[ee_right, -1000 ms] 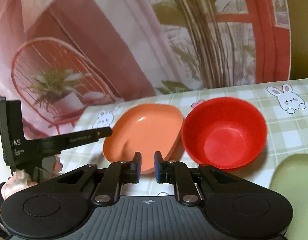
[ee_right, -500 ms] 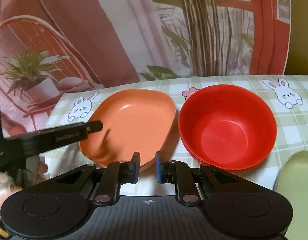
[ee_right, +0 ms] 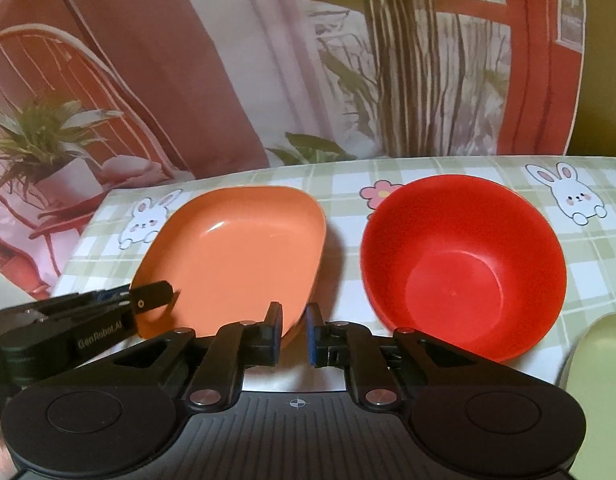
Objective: Organize plates and bowls
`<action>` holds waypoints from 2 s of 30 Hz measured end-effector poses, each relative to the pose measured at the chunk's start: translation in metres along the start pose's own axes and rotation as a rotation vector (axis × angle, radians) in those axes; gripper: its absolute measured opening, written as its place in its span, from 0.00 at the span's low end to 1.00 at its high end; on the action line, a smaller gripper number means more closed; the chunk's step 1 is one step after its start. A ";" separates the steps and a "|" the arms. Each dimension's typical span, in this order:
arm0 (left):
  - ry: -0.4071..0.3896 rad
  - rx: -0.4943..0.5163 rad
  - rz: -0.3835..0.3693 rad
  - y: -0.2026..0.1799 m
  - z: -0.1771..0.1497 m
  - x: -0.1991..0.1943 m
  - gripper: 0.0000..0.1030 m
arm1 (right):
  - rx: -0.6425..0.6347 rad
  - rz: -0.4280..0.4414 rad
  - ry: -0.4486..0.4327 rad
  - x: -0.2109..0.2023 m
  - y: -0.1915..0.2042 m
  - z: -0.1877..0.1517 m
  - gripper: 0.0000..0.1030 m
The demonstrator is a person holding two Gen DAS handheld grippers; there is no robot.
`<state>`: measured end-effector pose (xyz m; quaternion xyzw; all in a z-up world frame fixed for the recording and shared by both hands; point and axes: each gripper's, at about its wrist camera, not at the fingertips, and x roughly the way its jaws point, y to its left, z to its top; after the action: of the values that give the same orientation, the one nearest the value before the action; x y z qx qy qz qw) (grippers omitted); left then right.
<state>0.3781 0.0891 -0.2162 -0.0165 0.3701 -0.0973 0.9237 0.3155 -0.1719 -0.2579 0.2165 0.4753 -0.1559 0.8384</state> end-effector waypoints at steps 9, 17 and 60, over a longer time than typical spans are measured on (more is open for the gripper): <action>-0.053 -0.044 0.058 -0.002 0.003 -0.060 0.14 | -0.032 0.074 -0.029 -0.039 0.020 0.002 0.11; -0.076 -0.043 0.076 -0.026 -0.003 -0.108 0.14 | -0.022 0.127 -0.077 -0.093 0.017 -0.003 0.11; 0.016 0.007 -0.093 -0.176 -0.121 -0.190 0.16 | 0.113 0.070 -0.189 -0.266 -0.140 -0.151 0.10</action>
<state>0.1313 -0.0416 -0.1565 -0.0299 0.3758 -0.1415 0.9153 0.0073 -0.1996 -0.1266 0.2645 0.3768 -0.1727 0.8708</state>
